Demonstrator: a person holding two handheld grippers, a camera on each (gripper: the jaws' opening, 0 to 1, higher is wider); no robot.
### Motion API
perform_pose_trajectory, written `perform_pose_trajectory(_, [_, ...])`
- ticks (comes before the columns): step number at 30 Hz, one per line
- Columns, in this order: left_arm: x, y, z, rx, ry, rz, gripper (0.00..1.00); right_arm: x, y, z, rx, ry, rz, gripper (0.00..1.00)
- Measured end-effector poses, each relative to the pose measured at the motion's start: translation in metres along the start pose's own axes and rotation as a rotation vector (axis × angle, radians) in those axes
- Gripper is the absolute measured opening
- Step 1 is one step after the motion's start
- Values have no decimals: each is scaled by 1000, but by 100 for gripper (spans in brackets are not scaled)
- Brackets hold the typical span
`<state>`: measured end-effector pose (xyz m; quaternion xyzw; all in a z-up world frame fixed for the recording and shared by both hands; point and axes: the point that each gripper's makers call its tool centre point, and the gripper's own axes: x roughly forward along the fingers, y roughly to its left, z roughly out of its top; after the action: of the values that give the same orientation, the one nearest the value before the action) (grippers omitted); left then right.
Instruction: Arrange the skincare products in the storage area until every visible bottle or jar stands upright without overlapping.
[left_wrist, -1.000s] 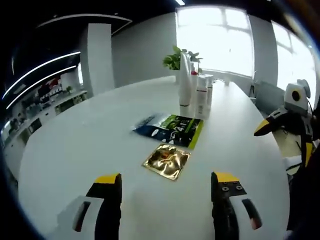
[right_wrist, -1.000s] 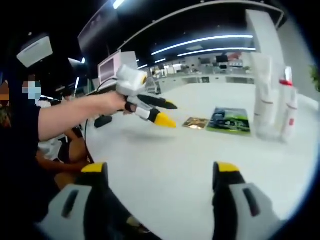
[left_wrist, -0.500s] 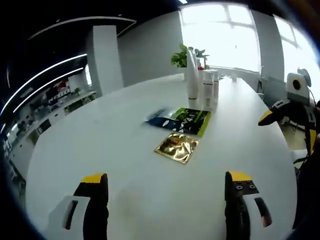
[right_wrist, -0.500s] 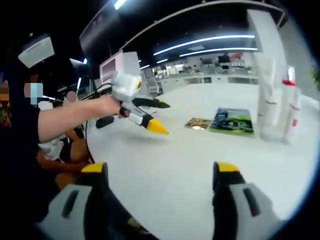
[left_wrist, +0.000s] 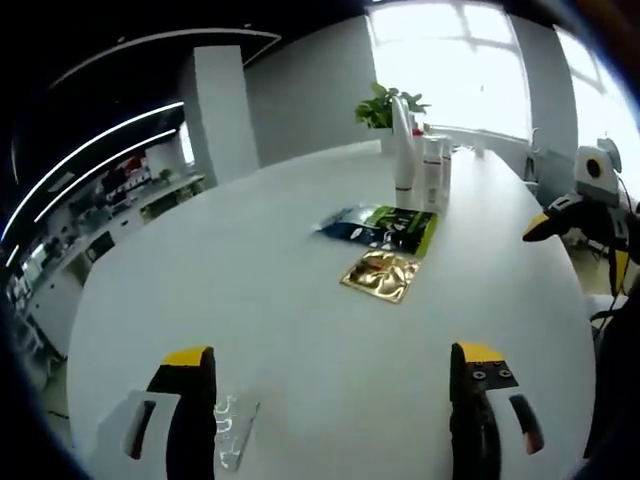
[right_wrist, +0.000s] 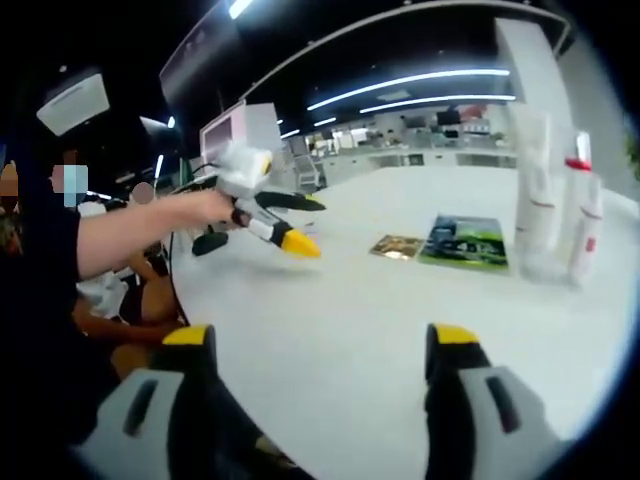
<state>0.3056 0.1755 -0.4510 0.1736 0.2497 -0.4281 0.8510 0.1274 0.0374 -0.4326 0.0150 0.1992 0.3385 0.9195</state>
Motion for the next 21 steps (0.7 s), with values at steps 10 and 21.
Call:
perform_pose_trajectory(10, [-27,47,-10,-5,39,85,99,3,1,6,-11,-9,7,86])
perform_pose_trajectory(21, [-31,70,-35,-35,116,76,86,3,2,6,-12,-4,5,86])
